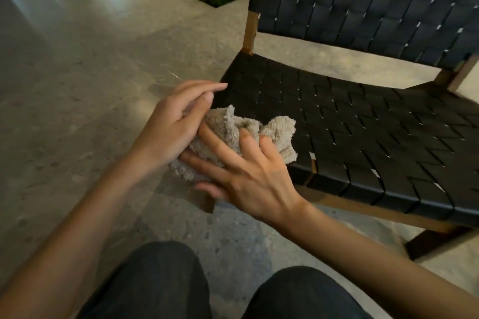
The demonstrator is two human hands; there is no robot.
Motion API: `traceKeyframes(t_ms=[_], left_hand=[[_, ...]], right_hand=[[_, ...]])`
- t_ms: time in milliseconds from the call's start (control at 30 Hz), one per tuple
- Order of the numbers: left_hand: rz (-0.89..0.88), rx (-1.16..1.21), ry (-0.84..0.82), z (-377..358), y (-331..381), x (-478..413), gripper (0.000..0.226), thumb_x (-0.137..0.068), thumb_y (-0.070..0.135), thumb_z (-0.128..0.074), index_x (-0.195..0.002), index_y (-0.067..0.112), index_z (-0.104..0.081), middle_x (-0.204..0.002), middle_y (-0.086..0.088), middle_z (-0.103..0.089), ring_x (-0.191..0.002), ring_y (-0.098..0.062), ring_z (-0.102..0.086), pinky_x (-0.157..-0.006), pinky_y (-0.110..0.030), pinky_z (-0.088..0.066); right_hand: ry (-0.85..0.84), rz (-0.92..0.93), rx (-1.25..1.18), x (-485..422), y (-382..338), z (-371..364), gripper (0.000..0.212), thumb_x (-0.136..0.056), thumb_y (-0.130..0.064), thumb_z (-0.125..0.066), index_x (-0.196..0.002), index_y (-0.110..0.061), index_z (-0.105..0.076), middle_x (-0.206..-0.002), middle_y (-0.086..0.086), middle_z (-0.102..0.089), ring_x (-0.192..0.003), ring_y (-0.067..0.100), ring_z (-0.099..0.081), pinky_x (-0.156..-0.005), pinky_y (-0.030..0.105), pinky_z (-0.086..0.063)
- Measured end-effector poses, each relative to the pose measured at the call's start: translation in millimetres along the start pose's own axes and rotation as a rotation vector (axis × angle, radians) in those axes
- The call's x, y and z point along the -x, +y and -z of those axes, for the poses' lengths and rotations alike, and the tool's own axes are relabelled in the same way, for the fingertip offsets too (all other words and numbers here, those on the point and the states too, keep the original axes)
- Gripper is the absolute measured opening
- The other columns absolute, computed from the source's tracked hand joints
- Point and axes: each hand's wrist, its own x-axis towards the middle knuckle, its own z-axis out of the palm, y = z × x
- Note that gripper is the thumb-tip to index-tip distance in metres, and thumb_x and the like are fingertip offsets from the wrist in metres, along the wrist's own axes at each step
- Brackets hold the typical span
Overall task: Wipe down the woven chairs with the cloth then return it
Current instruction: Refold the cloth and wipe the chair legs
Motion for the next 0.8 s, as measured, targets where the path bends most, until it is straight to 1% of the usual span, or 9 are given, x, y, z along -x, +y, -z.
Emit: traceKeyframes(t_ms=[67, 100, 167, 233, 300, 400, 500, 633, 800], left_hand=[[-0.046, -0.115, -0.051, -6, 12, -2, 0.03, -0.101, 0.022, -0.041, -0.125, 0.026, -0.057, -0.127, 0.012, -0.053, -0.119, 0.007, -0.045, -0.097, -0.004, -0.031], [-0.059, -0.159, -0.084, -10, 19, -3, 0.031, -0.101, 0.023, -0.041, -0.127, 0.026, -0.057, -0.127, 0.014, -0.051, -0.118, 0.008, -0.044, -0.096, -0.003, -0.031], [-0.081, -0.237, -0.147, -22, 33, -5, 0.033, -0.099, 0.024, -0.041, -0.129, 0.026, -0.055, -0.129, 0.015, -0.048, -0.117, 0.007, -0.043, -0.094, -0.004, -0.032], [-0.101, -0.317, -0.2, -39, 47, -7, 0.034, -0.098, 0.024, -0.041, -0.13, 0.026, -0.054, -0.133, 0.013, -0.047, -0.119, 0.003, -0.043, -0.095, -0.011, -0.033], [-0.117, -0.368, -0.254, -59, 61, -8, 0.036, -0.099, 0.024, -0.041, -0.132, 0.027, -0.052, -0.137, 0.013, -0.044, -0.121, 0.0, -0.044, -0.095, -0.017, -0.034], [-0.152, -0.392, -0.323, -91, 80, -11, 0.036, -0.1, 0.025, -0.04, -0.134, 0.029, -0.05, -0.14, 0.015, -0.042, -0.121, -0.001, -0.046, -0.093, -0.017, -0.037], [-0.181, -0.4, -0.369, -125, 97, -17, 0.036, -0.1, 0.027, -0.04, -0.134, 0.03, -0.05, -0.14, 0.016, -0.042, -0.121, -0.001, -0.046, -0.09, -0.016, -0.036], [-0.205, -0.367, -0.455, -174, 122, -25, 0.035, -0.099, 0.032, -0.039, -0.132, 0.032, -0.05, -0.136, 0.019, -0.042, -0.119, 0.001, -0.045, -0.088, -0.019, -0.036], [-0.298, -0.353, -0.597, -244, 161, -27, 0.038, -0.1, 0.038, -0.034, -0.135, 0.032, -0.047, -0.139, 0.016, -0.041, -0.122, -0.003, -0.044, -0.088, -0.023, -0.037]], right_hand=[[0.006, 0.014, 0.04, 19, 9, 2, 0.045, -0.1, -0.042, -0.042, -0.143, -0.037, -0.033, -0.145, 0.008, -0.031, -0.095, 0.029, -0.038, -0.068, 0.035, -0.026], [0.0, -0.001, 0.043, 30, 16, 5, 0.044, -0.1, -0.039, -0.042, -0.143, -0.036, -0.033, -0.144, 0.008, -0.029, -0.091, 0.027, -0.037, -0.067, 0.034, -0.024], [-0.003, -0.059, 0.023, 51, 29, 12, 0.04, -0.101, -0.039, -0.042, -0.141, -0.035, -0.04, -0.141, 0.008, -0.036, -0.084, 0.025, -0.036, -0.064, 0.033, -0.023], [-0.027, -0.101, 0.006, 73, 40, 19, 0.04, -0.099, -0.041, -0.047, -0.139, -0.036, -0.045, -0.139, 0.008, -0.049, -0.081, 0.023, -0.036, -0.063, 0.032, -0.024], [-0.053, -0.123, 0.017, 93, 50, 26, 0.04, -0.098, -0.042, -0.049, -0.137, -0.036, -0.046, -0.134, 0.008, -0.056, -0.079, 0.023, -0.035, -0.062, 0.032, -0.025], [-0.052, -0.168, 0.033, 121, 67, 35, 0.036, -0.101, -0.04, -0.042, -0.136, -0.035, -0.046, -0.131, 0.008, -0.059, -0.077, 0.022, -0.033, -0.061, 0.032, -0.026], [-0.052, -0.218, 0.064, 154, 83, 44, 0.037, -0.101, -0.042, -0.041, -0.137, -0.037, -0.043, -0.131, 0.007, -0.059, -0.077, 0.022, -0.035, -0.061, 0.032, -0.028], [-0.005, -0.361, 0.088, 212, 113, 60, 0.044, -0.096, -0.047, -0.05, -0.138, -0.039, -0.044, -0.131, 0.004, -0.052, -0.082, 0.025, -0.042, -0.067, 0.034, -0.03], [0.087, -0.571, 0.203, 293, 156, 89, 0.045, -0.086, -0.046, -0.064, -0.129, -0.038, -0.05, -0.126, 0.005, -0.06, -0.094, 0.032, -0.052, -0.074, 0.04, -0.039]])
